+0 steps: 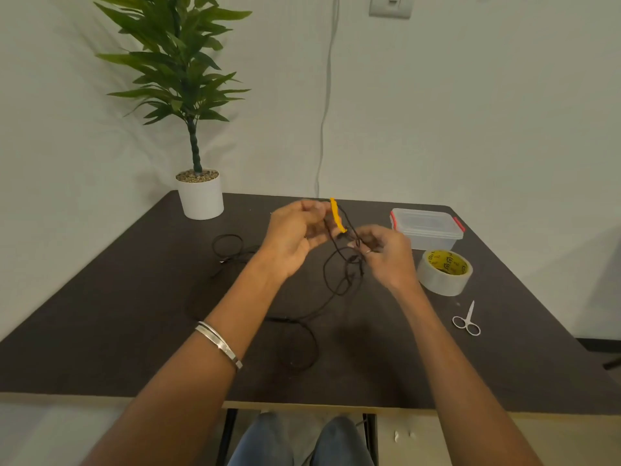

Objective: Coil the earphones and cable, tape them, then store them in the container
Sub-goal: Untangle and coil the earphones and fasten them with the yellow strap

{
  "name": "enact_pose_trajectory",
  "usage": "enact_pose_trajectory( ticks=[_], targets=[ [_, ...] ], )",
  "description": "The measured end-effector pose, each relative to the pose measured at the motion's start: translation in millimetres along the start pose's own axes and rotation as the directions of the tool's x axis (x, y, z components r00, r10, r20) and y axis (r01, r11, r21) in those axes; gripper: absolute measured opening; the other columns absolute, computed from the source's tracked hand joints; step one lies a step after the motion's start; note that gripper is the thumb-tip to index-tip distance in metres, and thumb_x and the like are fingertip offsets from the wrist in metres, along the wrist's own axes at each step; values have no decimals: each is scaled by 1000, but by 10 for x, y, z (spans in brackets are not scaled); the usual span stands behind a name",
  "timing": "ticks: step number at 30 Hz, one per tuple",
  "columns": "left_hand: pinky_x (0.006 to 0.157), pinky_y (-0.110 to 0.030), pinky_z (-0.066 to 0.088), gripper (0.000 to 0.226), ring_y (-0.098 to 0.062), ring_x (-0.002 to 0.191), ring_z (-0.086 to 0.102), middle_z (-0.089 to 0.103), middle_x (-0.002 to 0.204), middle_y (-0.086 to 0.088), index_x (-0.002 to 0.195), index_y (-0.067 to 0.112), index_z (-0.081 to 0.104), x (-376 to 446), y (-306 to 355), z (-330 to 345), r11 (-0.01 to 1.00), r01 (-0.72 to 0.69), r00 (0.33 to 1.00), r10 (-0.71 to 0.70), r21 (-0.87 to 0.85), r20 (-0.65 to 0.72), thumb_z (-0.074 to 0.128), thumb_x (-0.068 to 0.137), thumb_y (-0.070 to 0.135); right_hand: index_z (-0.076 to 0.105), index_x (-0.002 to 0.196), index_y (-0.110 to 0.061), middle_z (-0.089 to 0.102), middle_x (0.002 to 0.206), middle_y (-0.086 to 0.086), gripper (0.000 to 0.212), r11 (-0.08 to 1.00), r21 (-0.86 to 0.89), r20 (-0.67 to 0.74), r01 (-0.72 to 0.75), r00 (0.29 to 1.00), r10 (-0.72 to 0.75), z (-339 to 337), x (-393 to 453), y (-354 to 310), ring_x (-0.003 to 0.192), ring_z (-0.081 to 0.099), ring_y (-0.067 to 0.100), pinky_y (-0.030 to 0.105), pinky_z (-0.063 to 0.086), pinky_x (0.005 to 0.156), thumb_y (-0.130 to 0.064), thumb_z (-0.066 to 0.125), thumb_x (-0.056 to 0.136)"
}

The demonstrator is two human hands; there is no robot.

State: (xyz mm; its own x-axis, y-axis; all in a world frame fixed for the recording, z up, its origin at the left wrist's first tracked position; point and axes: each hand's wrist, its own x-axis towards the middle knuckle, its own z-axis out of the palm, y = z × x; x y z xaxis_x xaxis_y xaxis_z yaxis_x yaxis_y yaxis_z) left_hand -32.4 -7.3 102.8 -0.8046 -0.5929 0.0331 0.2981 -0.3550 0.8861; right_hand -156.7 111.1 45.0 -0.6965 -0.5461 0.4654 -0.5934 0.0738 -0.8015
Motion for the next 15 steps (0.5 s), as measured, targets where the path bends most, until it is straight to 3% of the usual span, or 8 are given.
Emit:
enact_pose_trajectory(
  ticks=[2,4,7,9,11,13,15],
  targets=[
    [80,-40,57,15,-24,79,68,70,92,-14,82,6,59,29,56,-31,989,21,1000,-19,-148,17,50,93,0,70,86,-15,69,75,0,15,982,171,17,-83,997,82,38,-48,65,67,66,8,32,55,68,-2,64,88],
    [65,-31,57,14,-22,79,68,71,97,-13,85,7,56,44,89,-73,978,48,999,-45,-205,21,48,95,2,69,86,-9,69,76,5,12,896,406,38,-180,983,180,49,-91,41,67,67,16,35,58,69,-3,60,91],
    [40,-18,34,19,-17,68,66,71,100,-13,81,11,50,62,98,-141,988,35,999,-34,-151,8,43,96,2,63,83,-4,68,76,10,16,595,767,78,-240,955,285,5,-74,-82,76,70,25,41,58,76,-4,52,95],
    [37,-19,22,21,-14,57,62,70,101,-13,77,12,49,75,64,-184,1000,-14,999,14,3,-38,44,95,2,58,81,-5,61,71,11,20,318,918,133,-237,939,316,-46,-25,-205,71,68,26,43,57,79,-9,47,97],
    [38,-22,23,22,-13,48,56,71,100,-13,73,13,52,81,25,-234,958,-91,989,119,271,-86,50,93,4,54,81,-8,48,63,5,20,155,948,215,-278,919,330,-118,33,-338,48,53,14,31,58,59,-12,44,98],
    [42,-24,38,21,-12,44,51,74,90,-5,69,15,58,90,-4,-289,815,-191,958,275,546,-75,57,90,9,50,82,-10,39,59,1,17,140,908,328,-396,877,351,-216,110,-432,36,32,6,15,36,32,-12,43,97],
    [52,-26,49,18,-10,46,55,73,77,7,71,23,65,97,-23,-342,616,-269,900,435,741,-35,60,88,19,50,84,-9,39,56,0,15,179,811,462,-557,798,388,-357,180,-480,31,25,3,12,20,25,-11,43,97]
  ],
)
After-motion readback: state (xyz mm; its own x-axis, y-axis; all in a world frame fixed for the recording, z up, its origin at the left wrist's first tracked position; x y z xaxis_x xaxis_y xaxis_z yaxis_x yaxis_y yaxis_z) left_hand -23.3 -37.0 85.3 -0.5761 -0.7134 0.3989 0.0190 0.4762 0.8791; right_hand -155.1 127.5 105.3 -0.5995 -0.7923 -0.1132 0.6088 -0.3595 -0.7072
